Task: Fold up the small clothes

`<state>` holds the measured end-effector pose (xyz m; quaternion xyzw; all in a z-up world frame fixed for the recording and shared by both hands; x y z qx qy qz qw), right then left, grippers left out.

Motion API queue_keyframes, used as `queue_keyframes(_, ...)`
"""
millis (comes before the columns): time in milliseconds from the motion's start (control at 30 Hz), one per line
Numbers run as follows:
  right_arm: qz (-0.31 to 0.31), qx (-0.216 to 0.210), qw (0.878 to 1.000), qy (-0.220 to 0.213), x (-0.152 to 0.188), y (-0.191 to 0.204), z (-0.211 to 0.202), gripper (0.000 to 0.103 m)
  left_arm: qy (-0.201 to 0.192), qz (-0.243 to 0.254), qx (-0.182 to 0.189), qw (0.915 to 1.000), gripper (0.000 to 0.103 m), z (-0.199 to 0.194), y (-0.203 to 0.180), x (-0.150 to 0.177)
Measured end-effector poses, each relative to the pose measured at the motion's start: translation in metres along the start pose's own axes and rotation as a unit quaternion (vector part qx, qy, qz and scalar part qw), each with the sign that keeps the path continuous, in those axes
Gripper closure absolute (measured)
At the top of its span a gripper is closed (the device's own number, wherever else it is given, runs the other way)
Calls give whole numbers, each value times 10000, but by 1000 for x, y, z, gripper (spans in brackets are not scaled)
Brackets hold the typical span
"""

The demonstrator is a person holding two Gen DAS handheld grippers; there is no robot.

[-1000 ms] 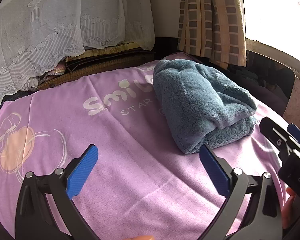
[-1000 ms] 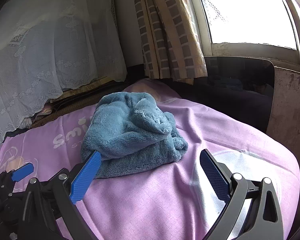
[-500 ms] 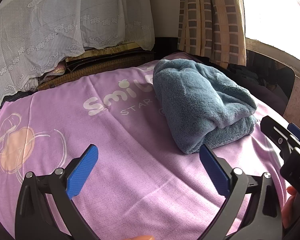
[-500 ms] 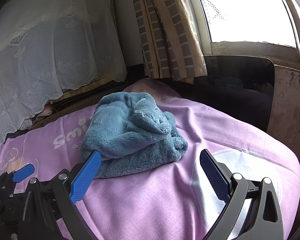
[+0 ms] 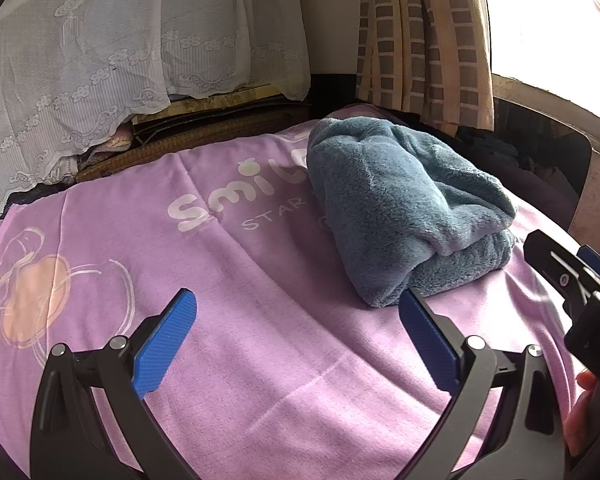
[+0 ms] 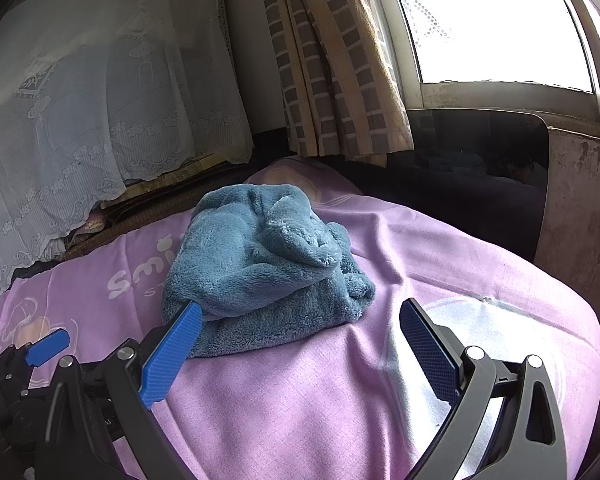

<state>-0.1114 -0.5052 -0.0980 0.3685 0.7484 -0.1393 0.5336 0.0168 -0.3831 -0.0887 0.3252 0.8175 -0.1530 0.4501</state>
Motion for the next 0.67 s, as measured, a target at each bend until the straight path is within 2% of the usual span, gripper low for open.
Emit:
queue_keyframes(300,9,3,10000,1,0,-1,0,4,-114,135,-57,9998,5,-5,-4,0)
queue_keyframes(667,19,11,10000,3,0,-1,-2,4,14,61,-40,10000,5,1,1,0)
Point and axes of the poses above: each gripper's, at about its wrist camera, not at the fingertips, and z roughly the way its jaws point, y to its left, x to its underside, the point moved 7 cm from there along z, roughly the way its jaws point, and after that the axes turned 1 degree about x, right-handed, at the moved point
